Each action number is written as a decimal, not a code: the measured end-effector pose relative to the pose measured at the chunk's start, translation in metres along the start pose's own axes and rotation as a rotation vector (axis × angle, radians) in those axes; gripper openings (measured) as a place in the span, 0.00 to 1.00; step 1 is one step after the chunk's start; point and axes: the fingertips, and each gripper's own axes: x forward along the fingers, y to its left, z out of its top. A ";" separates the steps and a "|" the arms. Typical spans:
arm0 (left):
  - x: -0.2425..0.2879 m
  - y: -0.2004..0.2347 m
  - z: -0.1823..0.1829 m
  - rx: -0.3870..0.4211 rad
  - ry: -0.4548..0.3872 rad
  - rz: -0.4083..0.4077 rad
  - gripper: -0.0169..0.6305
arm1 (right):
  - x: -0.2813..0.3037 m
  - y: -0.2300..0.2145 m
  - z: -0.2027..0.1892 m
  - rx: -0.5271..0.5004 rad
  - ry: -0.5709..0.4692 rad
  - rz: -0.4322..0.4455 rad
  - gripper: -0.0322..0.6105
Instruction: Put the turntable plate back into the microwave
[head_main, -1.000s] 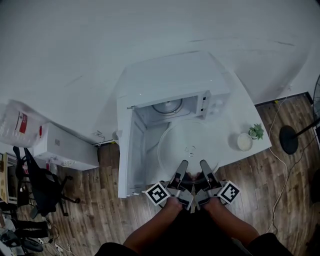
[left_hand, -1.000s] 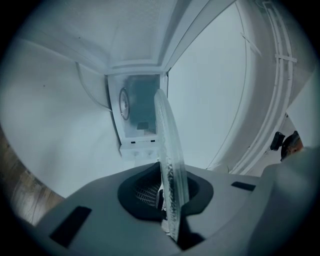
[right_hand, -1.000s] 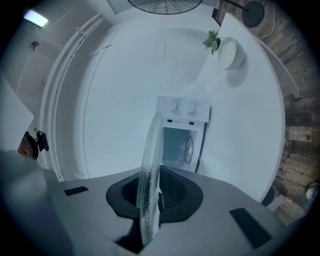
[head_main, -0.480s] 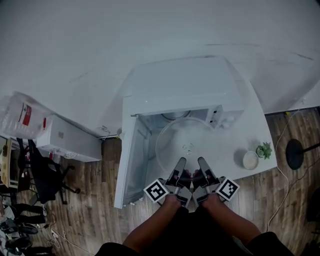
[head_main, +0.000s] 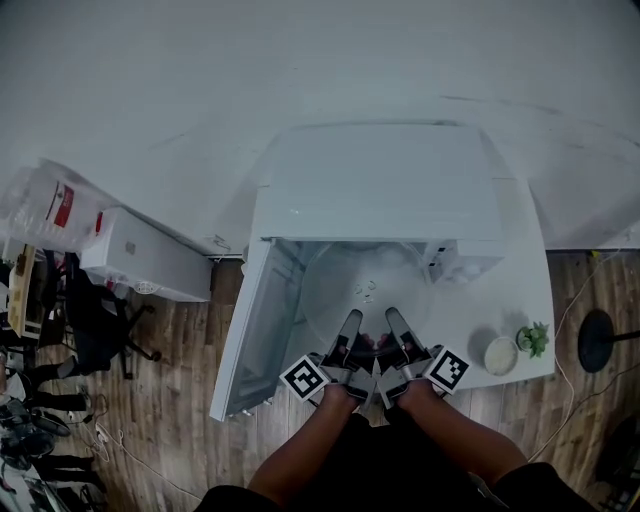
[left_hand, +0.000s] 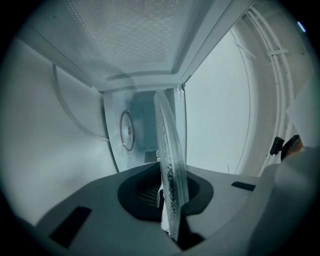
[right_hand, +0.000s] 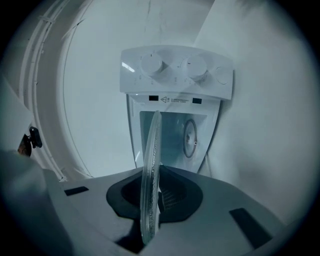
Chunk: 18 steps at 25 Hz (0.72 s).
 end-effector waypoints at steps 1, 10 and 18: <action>0.003 0.002 0.001 0.007 -0.006 0.001 0.09 | 0.003 -0.004 0.002 0.010 0.012 -0.005 0.12; 0.026 0.022 0.024 0.020 -0.023 0.017 0.09 | 0.036 -0.023 0.008 0.023 0.042 -0.003 0.12; 0.057 0.042 0.052 -0.018 -0.019 0.009 0.09 | 0.071 -0.035 0.016 -0.034 0.063 -0.011 0.12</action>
